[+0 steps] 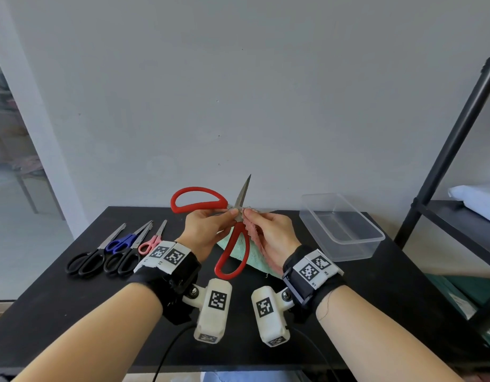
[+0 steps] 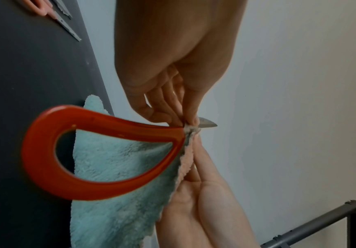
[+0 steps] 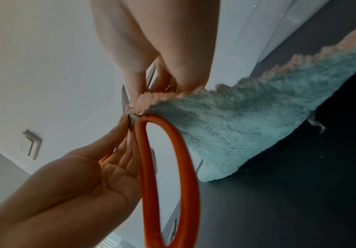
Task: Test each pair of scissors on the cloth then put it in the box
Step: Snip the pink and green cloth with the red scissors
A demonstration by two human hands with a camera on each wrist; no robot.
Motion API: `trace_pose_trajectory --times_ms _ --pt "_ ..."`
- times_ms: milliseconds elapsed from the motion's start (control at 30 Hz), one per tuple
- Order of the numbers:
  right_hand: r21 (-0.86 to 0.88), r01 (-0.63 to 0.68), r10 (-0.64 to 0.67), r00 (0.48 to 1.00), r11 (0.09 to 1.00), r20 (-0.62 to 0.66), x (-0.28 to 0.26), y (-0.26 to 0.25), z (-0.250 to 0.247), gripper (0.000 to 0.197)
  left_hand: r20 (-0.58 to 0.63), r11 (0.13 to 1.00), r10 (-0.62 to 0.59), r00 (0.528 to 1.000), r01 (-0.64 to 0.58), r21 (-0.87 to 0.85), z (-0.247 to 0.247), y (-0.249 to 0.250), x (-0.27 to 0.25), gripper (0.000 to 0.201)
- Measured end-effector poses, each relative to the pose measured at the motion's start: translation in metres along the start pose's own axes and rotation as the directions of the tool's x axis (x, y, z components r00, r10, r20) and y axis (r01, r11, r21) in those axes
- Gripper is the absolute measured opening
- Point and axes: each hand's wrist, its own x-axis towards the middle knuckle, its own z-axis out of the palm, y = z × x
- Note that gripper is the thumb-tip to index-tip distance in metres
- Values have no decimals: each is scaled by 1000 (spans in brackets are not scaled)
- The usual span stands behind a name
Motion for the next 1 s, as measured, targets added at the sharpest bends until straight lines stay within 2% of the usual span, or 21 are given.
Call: trace_pose_trajectory --times_ms 100,233,400,533,767,1000 --pt "-69 6 -9 999 998 -33 2 -1 -5 20 -13 1000 10 1000 -9 27 -5 1 0 24" --pt "-154 31 -43 996 988 -77 7 -2 -17 14 -5 999 7 1000 -7 43 -12 1 -3 18" --pt "-36 29 -32 996 999 -86 10 -18 -52 13 -85 1000 -27 996 27 2 -33 7 -3 10" --pt "-134 57 -62 997 989 -35 5 -22 -58 16 16 990 -85 996 82 117 -41 10 -2 19" --pt "-203 56 -64 997 978 -33 7 -18 -54 13 118 955 -91 989 53 291 -33 16 -4 18" --pt "-169 56 -69 995 984 -71 3 -22 -54 19 86 891 -15 996 -26 453 -38 28 -7 17"
